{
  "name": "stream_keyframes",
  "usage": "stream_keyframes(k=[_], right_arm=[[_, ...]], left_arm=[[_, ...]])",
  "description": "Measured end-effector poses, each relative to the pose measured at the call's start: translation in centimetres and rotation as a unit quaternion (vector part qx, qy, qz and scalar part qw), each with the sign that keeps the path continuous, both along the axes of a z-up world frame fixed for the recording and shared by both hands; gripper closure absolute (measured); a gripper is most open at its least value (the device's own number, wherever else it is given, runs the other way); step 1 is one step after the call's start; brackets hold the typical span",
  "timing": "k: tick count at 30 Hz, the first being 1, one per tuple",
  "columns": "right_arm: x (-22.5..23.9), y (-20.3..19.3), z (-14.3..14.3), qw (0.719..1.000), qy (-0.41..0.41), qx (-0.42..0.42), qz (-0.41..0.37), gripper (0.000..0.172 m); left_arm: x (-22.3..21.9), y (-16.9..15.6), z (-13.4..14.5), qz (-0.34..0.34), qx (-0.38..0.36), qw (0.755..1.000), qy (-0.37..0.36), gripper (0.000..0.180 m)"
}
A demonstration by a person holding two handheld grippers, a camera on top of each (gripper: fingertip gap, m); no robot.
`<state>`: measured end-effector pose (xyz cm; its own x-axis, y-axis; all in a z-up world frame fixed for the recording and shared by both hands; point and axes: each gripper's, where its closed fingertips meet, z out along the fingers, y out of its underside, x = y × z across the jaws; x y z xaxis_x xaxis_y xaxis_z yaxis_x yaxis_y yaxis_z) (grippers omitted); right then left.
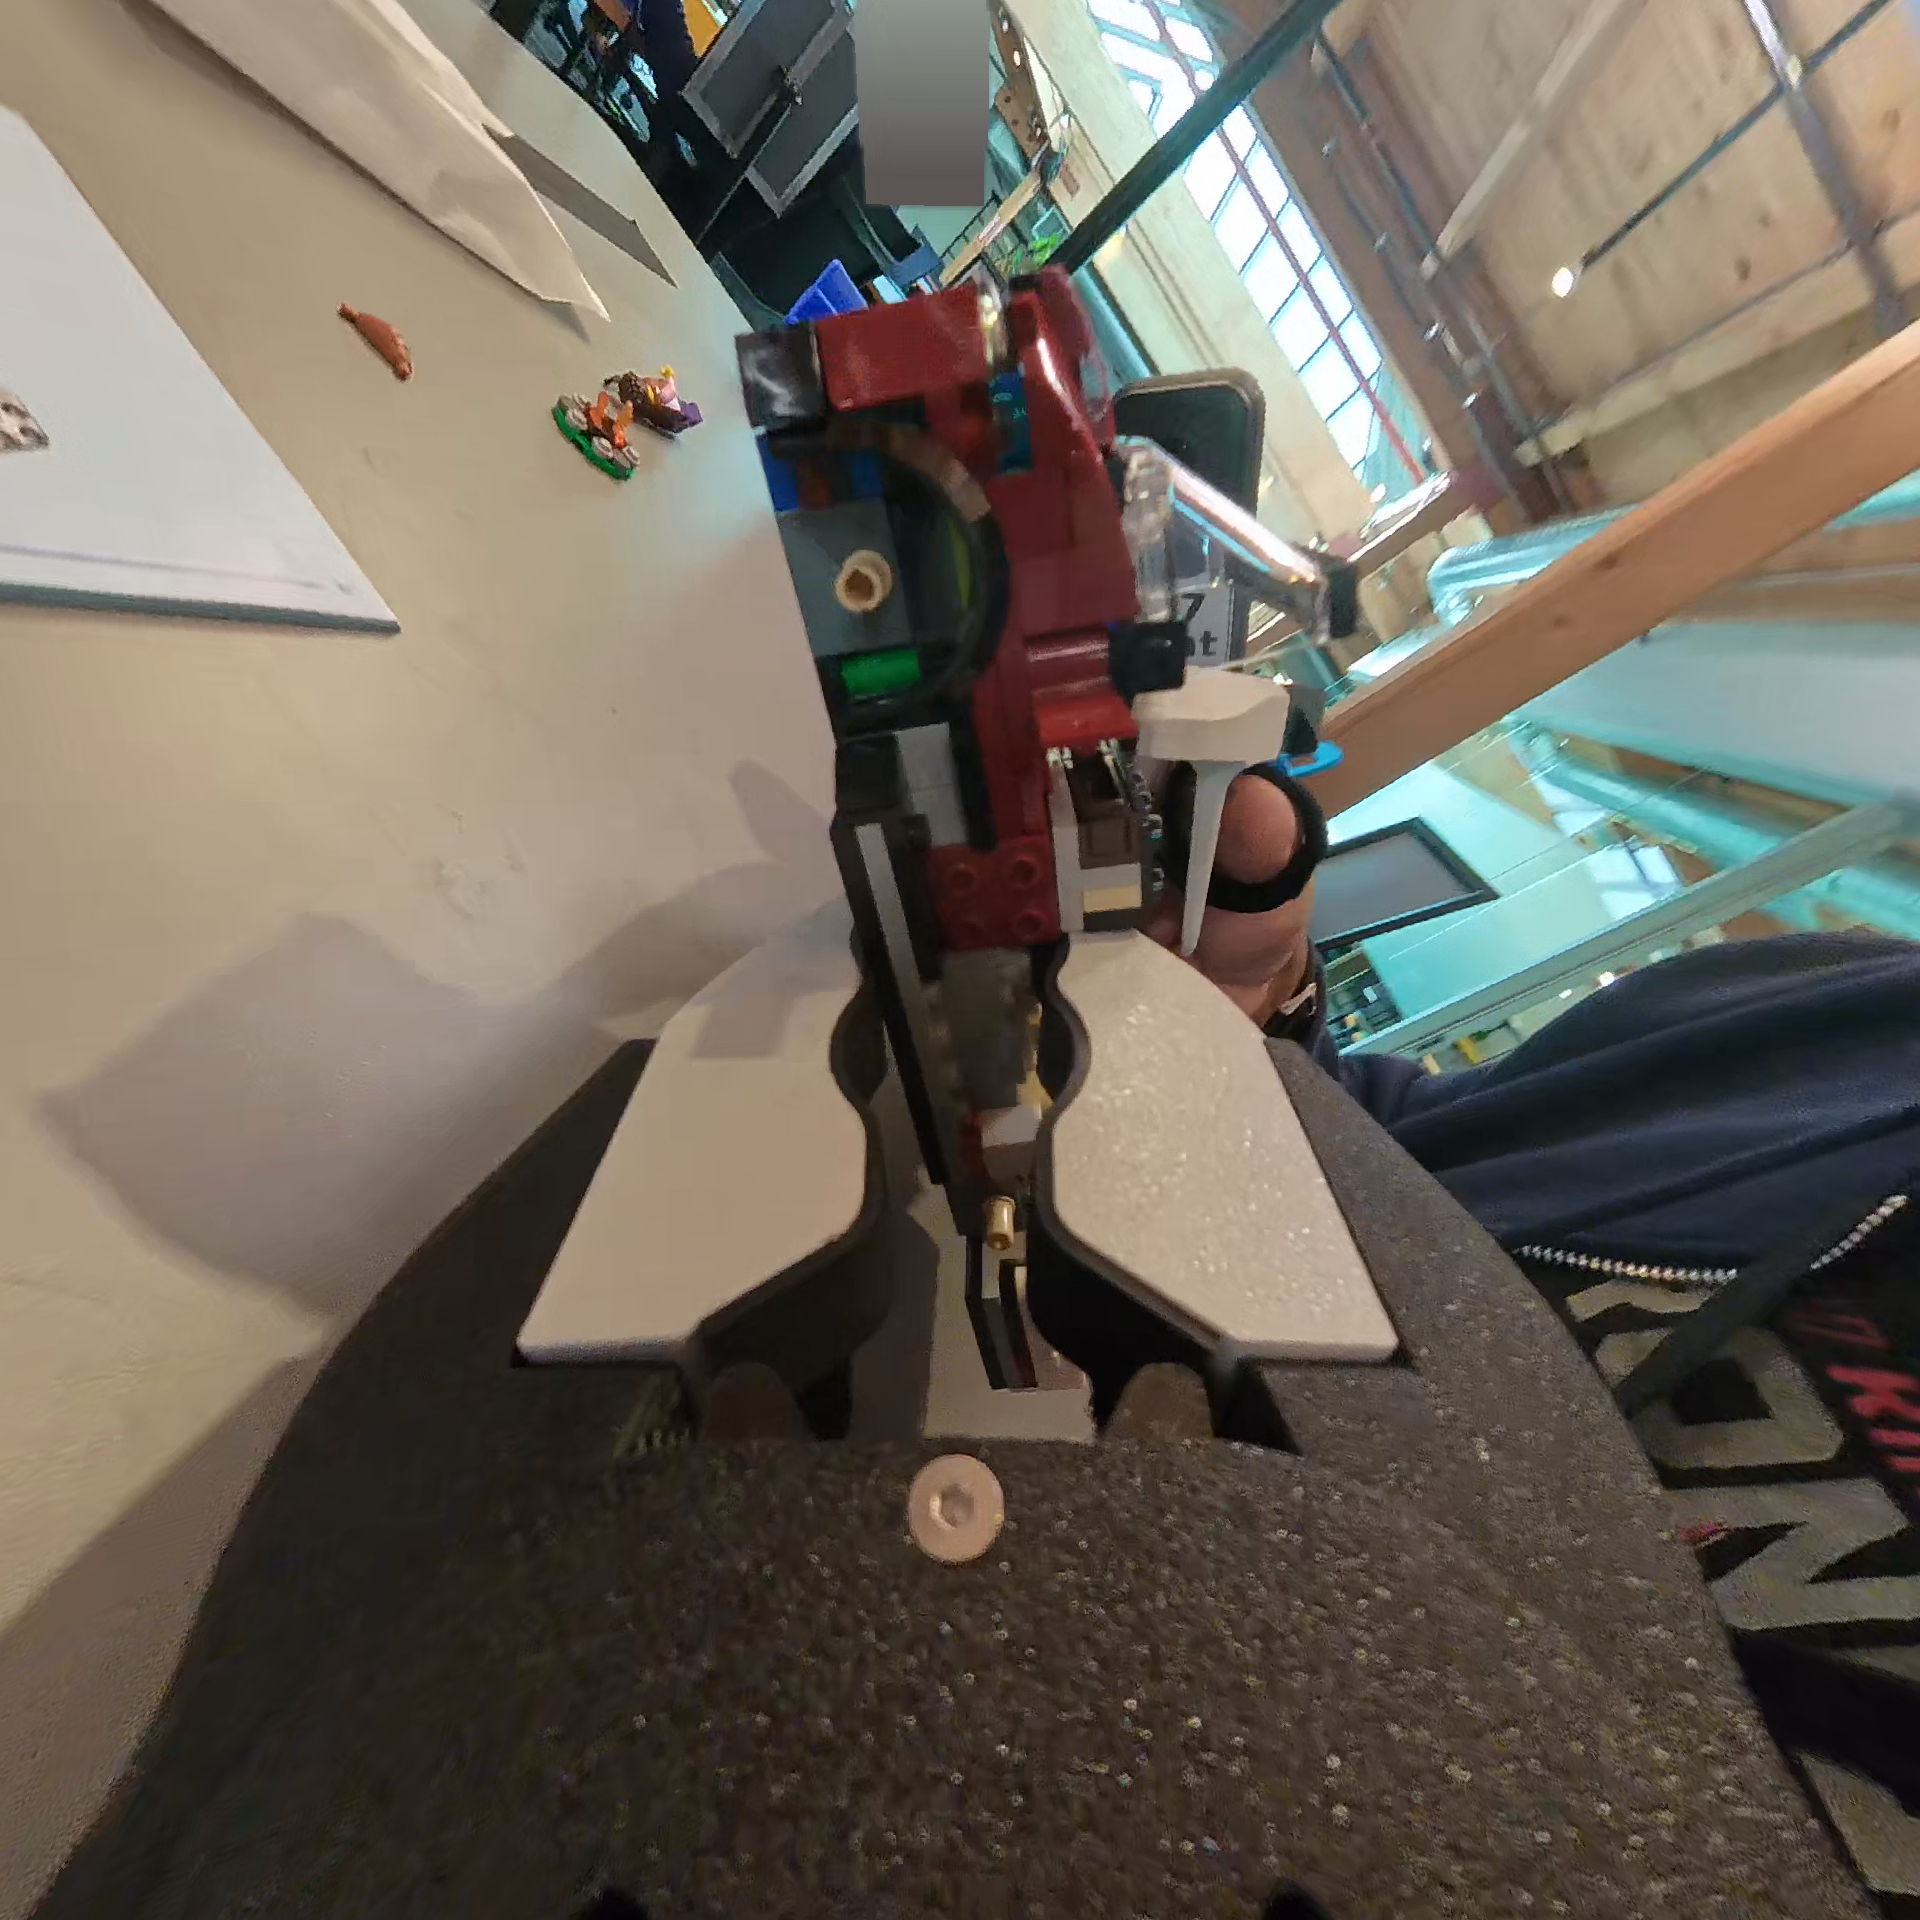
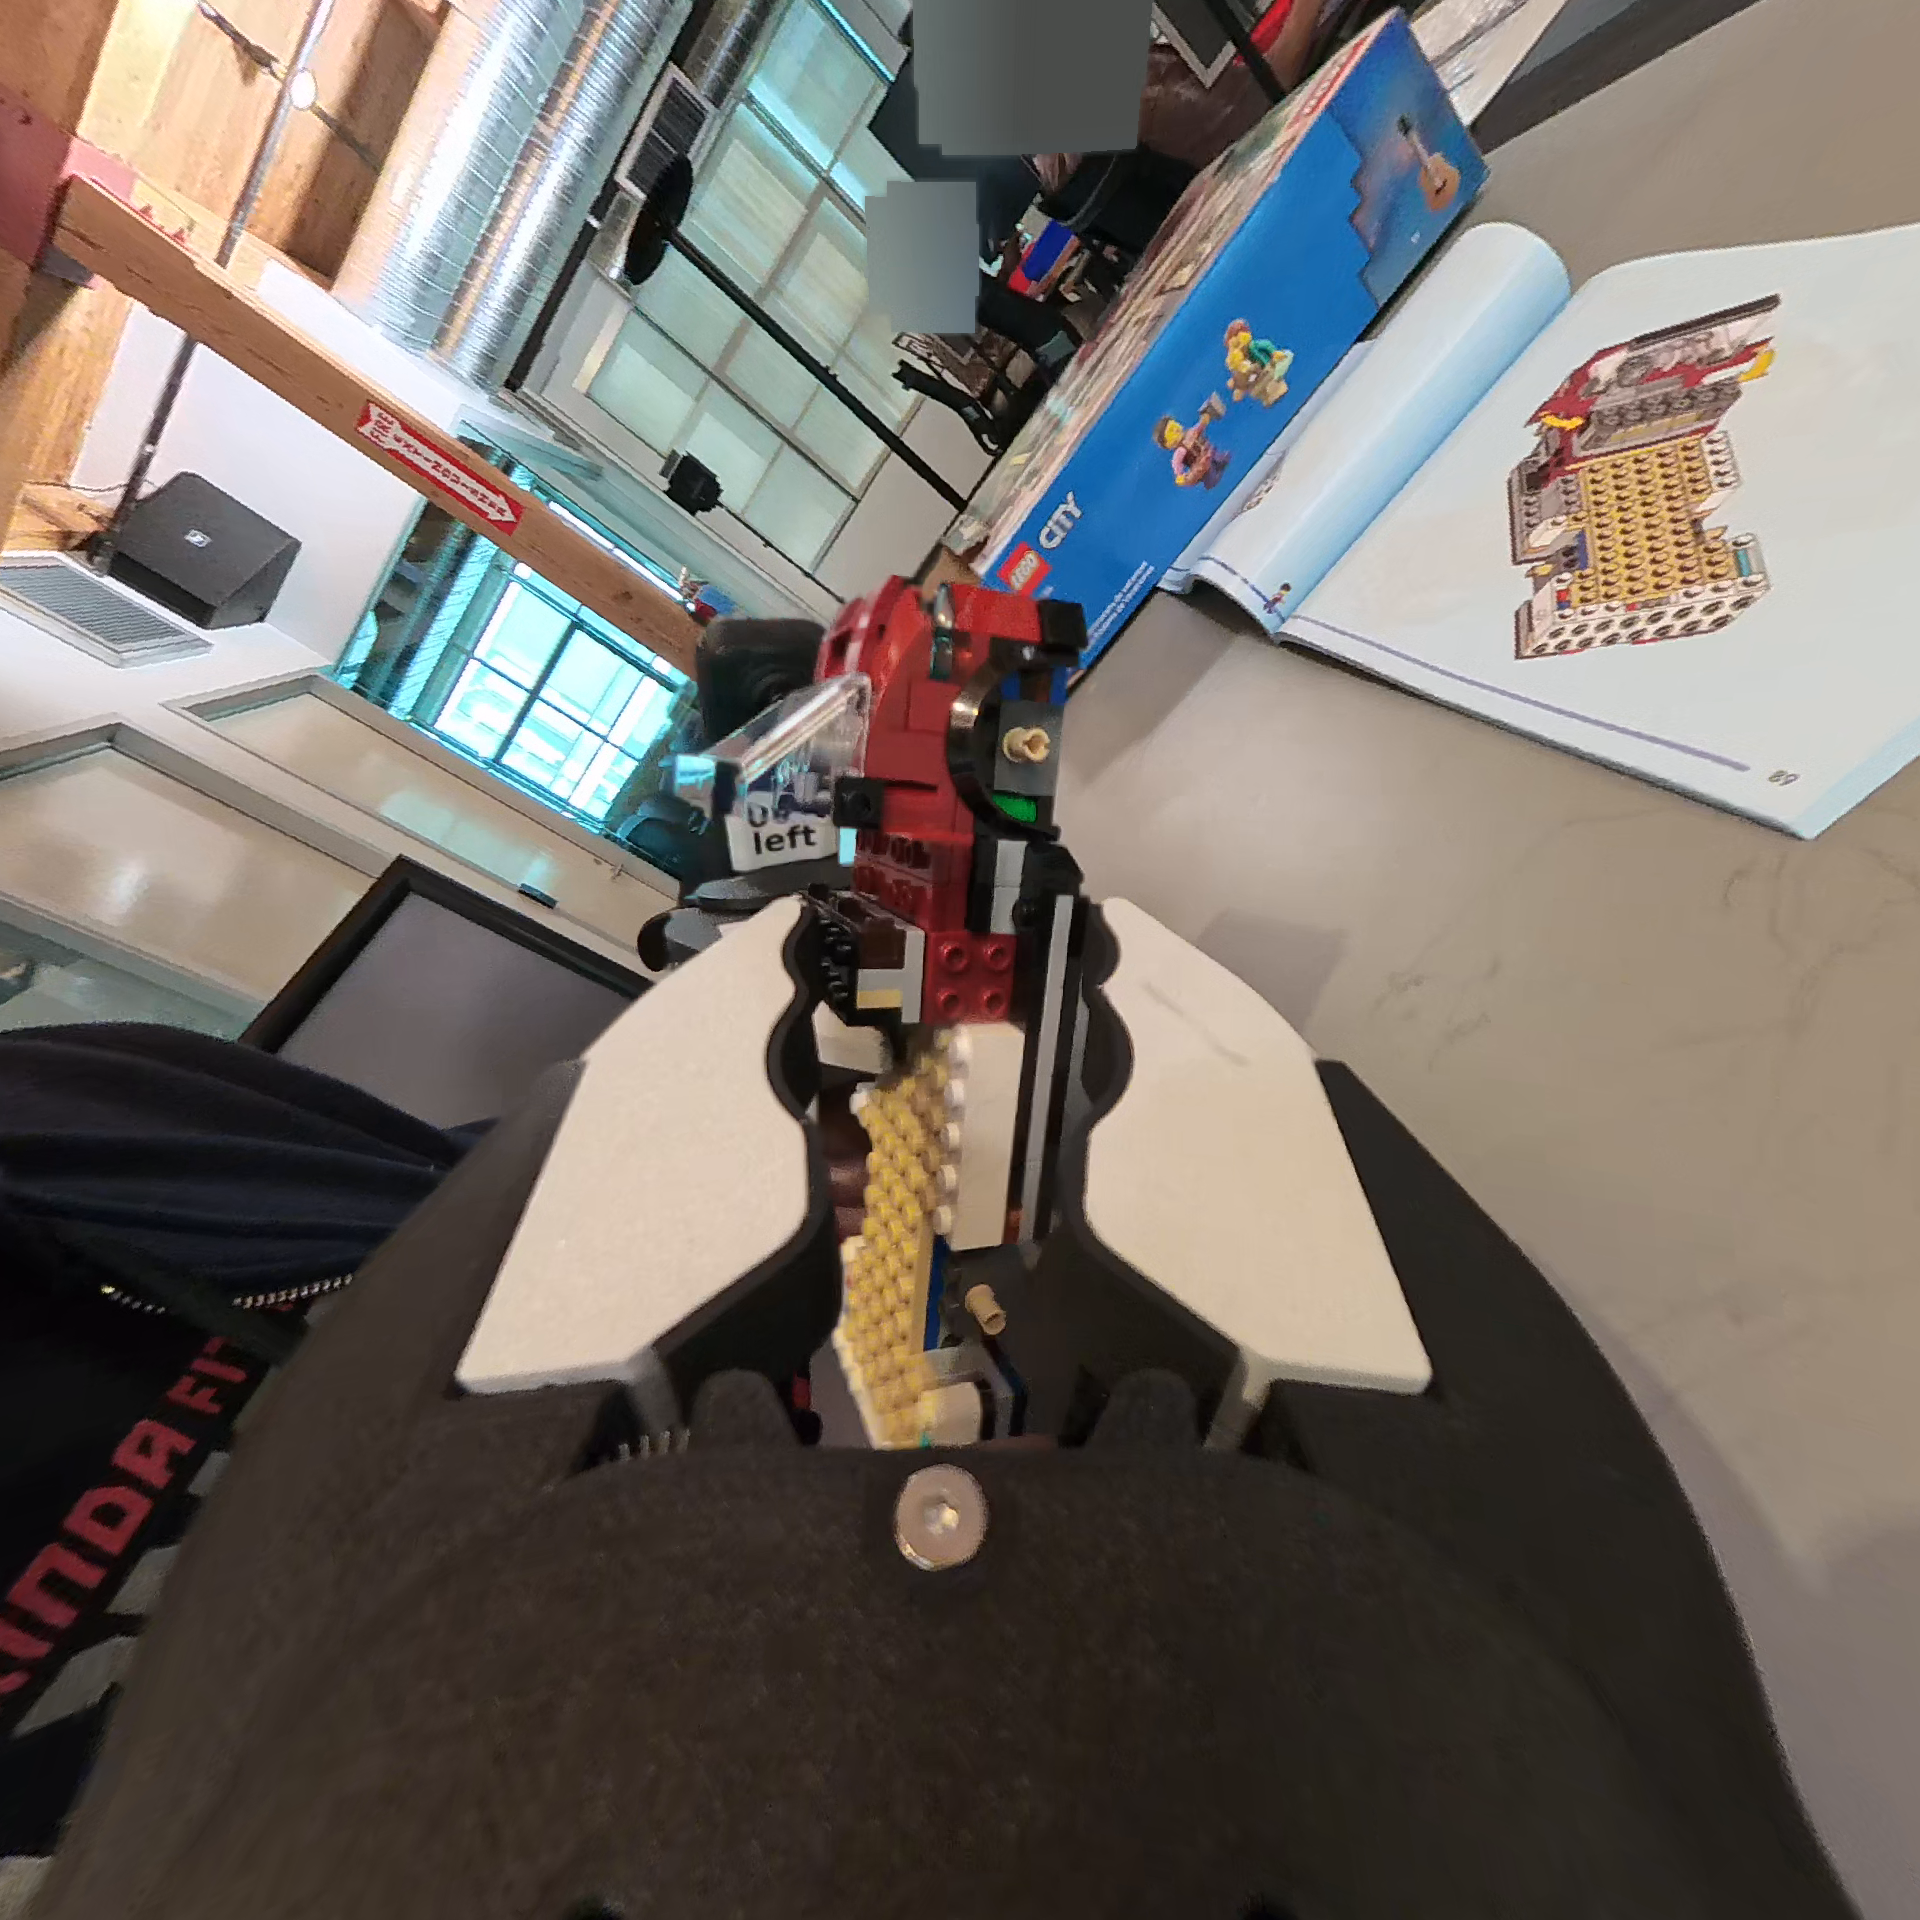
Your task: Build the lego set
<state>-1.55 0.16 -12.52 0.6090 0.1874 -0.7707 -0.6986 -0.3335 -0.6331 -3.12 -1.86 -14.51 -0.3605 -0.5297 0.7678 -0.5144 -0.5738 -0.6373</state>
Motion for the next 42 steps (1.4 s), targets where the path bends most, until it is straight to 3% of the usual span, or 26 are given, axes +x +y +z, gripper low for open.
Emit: stream_keyframes(k=[6, 19, 33, 42], right_arm=[[0.6, -0.1, -1.0, 0.998, -0.043, -0.044, -0.017, 0.117], [0.2, 0.5, -1.9, 0.995, -0.073, -0.067, -0.016, 0.117], [1.3, 3.0, -0.1, 0.994, -0.101, -0.043, 0.0, 0.11], [3.4, 3.1, 0.9, 0.987, -0.163, 0.01, -0.006, 0.099]], left_arm=[[0.1, 0.7, -0.7, 0.019, -0.041, 0.999, 0.025, 0.156], [-0.2, 0.3, -1.4, 0.003, -0.039, 0.998, 0.052, 0.158], [0.7, 2.8, 1.3, -0.006, -0.257, 0.966, 0.017, 0.159], [1.7, 6.0, 1.3, 0.03, -0.295, 0.955, -0.011, 0.159]])
